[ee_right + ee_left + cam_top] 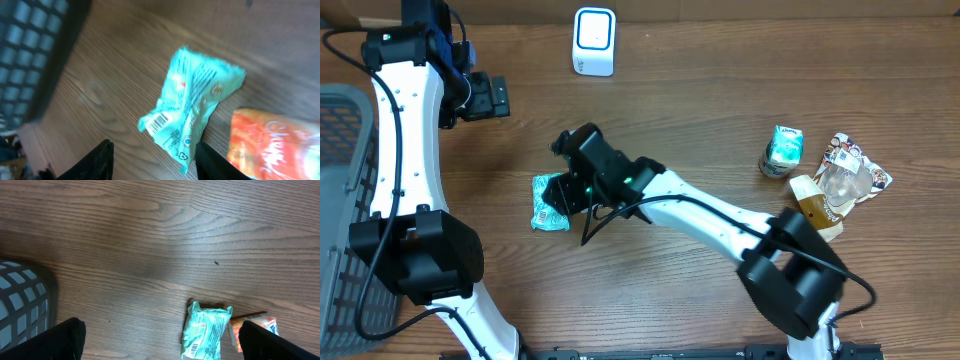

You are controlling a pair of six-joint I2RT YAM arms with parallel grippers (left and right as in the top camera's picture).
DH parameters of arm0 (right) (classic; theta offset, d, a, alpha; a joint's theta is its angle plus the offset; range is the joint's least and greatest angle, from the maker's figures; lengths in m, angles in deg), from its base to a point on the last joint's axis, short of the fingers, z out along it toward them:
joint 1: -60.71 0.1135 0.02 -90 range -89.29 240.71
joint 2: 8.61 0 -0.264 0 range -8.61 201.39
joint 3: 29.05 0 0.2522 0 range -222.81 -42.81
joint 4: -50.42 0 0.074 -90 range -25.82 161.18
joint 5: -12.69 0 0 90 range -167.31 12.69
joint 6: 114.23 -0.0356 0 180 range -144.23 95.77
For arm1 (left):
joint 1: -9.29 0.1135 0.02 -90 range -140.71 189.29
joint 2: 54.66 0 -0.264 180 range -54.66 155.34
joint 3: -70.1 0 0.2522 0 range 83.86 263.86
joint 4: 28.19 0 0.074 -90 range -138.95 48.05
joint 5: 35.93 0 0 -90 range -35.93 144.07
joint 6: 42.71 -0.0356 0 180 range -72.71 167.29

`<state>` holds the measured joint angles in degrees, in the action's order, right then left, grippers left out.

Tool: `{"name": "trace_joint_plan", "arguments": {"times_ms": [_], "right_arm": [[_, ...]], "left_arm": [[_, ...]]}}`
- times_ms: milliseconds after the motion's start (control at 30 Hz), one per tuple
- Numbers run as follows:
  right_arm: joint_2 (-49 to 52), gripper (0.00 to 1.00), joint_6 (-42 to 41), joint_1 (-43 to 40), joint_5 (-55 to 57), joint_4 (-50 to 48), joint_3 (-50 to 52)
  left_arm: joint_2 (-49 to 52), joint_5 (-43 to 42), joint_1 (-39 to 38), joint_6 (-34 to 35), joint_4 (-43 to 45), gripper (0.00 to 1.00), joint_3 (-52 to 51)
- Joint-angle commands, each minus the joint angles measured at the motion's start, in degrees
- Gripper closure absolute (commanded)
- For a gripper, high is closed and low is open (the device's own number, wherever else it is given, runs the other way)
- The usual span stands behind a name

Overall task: Scan the item barcode
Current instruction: 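Reach the right gripper to the orange tissue pack and grasp it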

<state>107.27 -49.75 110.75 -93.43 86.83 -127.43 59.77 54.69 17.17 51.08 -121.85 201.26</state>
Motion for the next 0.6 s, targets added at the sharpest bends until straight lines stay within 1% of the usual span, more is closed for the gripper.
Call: {"name": "trace_joint_plan", "arguments": {"times_ms": [0,100,200,367,467,567], "right_arm": [[3.78,0.54,-3.28,0.57,0.59,-0.46,0.68],[4.85,0.55,-3.28,0.52,0.85,-0.52,0.68],[6.54,0.55,-6.21,0.44,3.17,-0.02,0.68],[7.26,0.54,-6.23,-0.74,3.10,2.36,0.63],[6.91,0.48,-6.16,-3.50,-0.28,2.99,0.52],[5.66,0.48,-5.49,-6.78,-4.61,4.44,0.52]], "left_arm": [[-1.57,-0.22,-0.04,-1.44,0.04,0.00,-0.04],[-1.57,-0.22,-0.11,-1.44,0.04,0.00,-0.04],[-1.57,-0.22,-0.13,-1.44,0.04,0.00,-0.04],[-1.57,-0.22,-0.09,-1.44,0.04,0.00,-0.04],[-1.57,-0.22,-0.02,-1.44,0.04,0.00,-0.04],[-1.57,-0.22,-0.04,-1.44,0.04,0.00,-0.04]]}}
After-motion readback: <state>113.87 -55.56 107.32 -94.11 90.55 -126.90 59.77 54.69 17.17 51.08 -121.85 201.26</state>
